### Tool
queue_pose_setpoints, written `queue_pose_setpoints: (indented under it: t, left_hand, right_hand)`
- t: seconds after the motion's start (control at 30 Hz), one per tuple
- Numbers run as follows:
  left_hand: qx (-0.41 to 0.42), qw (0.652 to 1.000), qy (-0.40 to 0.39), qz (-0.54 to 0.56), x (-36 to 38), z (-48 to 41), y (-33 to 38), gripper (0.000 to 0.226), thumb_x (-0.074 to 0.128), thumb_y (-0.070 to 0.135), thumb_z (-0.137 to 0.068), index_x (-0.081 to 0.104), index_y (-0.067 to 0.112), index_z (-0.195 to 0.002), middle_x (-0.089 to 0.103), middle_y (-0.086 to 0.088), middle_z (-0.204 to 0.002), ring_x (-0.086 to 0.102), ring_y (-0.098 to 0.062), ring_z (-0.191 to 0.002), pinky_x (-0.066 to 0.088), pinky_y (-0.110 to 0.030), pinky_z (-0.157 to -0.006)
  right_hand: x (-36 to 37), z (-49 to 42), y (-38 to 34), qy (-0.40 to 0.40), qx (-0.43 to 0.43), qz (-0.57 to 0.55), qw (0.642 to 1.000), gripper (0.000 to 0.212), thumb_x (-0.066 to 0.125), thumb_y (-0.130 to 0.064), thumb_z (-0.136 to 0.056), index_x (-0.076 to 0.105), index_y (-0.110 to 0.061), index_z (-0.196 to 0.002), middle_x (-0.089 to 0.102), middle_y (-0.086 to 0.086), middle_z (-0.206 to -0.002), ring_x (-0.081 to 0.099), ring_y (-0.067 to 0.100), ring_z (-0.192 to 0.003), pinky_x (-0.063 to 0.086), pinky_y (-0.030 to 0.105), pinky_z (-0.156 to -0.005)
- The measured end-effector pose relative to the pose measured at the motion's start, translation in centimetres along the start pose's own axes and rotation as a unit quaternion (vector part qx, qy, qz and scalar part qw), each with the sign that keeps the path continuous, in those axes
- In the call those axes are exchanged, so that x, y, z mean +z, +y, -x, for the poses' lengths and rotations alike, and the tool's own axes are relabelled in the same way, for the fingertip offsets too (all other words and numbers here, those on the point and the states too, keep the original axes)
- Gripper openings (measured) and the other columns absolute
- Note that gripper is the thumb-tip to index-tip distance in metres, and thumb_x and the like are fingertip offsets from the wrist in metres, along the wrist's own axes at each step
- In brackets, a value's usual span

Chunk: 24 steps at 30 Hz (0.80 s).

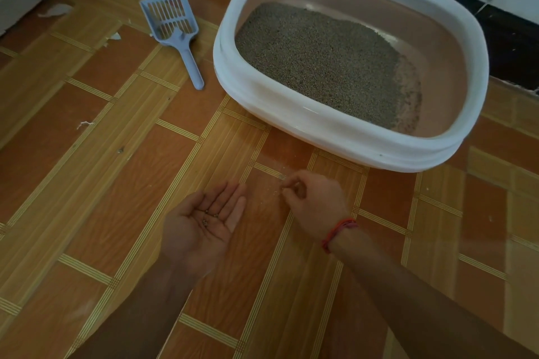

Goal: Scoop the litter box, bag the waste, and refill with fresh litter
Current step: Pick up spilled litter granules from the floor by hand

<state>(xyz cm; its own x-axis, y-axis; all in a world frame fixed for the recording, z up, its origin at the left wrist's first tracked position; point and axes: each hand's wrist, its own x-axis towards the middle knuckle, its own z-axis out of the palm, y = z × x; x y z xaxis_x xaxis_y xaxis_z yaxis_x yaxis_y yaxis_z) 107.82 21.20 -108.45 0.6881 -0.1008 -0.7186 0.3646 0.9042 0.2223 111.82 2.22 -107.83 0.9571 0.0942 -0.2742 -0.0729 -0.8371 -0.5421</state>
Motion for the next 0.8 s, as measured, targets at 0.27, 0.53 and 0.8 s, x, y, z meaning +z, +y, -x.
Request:
queue_pose_setpoints:
  t: [0.27, 0.53, 0.8]
  left_hand:
    - [-0.007, 1.0, 0.005, 0.003, 0.1, -0.2, 0.0, 0.05, 0.038, 0.019, -0.1, 0.077, -0.007, -0.084, 0.072, -0.022, -0.11, 0.071, -0.034, -0.103, 0.056, -0.048, -0.087]
    - [-0.009, 1.0, 0.001, 0.007, 0.1, 0.0, 0.1, 0.044, 0.042, 0.018, -0.095, 0.077, -0.008, -0.084, 0.072, -0.022, -0.111, 0.071, -0.034, -0.103, 0.056, -0.048, -0.087]
    - [-0.01, 1.0, -0.001, 0.001, 0.0, 0.0, 0.1, 0.048, 0.039, 0.019, -0.099, 0.077, -0.007, -0.085, 0.071, -0.021, -0.113, 0.07, -0.034, -0.105, 0.054, -0.049, -0.09]
  right_hand:
    - [0.7, -0.3, 0.9, -0.013, 0.011, 0.011, 1.0, 0.01, 0.059, -0.027, -0.094, 0.067, -0.029, -0.1, 0.046, -0.02, -0.068, 0.046, -0.004, -0.064, 0.03, 0.009, -0.055]
    - [0.9, -1.3, 0.3, -0.011, 0.003, 0.024, 1.0, 0.012, 0.055, -0.023, -0.095, 0.065, -0.027, -0.091, 0.052, -0.018, -0.072, 0.049, 0.0, -0.066, 0.03, 0.009, -0.053]
    - [1.0, -0.9, -1.2, -0.025, -0.001, 0.087, 0.996, 0.015, 0.044, -0.03, -0.098, 0.058, -0.029, -0.092, 0.061, -0.01, -0.084, 0.059, 0.011, -0.074, 0.042, 0.022, -0.056]
